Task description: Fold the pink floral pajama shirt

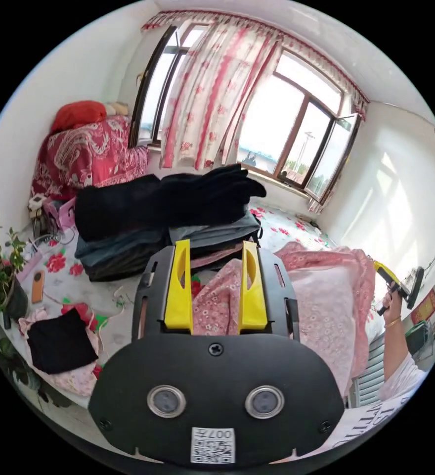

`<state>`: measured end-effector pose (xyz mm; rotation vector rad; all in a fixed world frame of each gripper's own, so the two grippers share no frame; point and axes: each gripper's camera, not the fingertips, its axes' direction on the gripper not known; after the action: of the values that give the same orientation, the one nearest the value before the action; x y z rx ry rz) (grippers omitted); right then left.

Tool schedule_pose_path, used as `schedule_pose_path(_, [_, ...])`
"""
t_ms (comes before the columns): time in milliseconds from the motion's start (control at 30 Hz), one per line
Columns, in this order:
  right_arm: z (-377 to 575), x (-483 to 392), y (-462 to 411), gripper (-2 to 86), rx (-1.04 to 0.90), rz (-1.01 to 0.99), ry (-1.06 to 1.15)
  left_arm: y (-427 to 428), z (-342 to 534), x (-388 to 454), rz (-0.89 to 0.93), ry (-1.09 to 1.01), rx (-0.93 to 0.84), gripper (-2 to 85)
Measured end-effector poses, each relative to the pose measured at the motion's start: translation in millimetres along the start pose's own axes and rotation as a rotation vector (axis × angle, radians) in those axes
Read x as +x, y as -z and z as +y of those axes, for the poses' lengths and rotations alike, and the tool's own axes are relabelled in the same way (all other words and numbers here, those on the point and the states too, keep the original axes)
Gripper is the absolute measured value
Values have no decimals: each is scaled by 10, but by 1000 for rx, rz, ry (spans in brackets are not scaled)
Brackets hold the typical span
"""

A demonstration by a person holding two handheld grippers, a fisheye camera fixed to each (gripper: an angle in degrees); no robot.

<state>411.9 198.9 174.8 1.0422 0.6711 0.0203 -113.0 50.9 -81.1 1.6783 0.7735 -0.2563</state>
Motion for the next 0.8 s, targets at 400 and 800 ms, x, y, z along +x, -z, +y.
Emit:
schedule_pose_path(400, [2992,1373,-1664,92,-697,-44,-269,-1450,2946,-362,-43,49,-618,107])
schedule_pose_path(800, [2477,3241,-2511,75,-862,268,-305,-2152,2835,-312,-128,-49,-789,104])
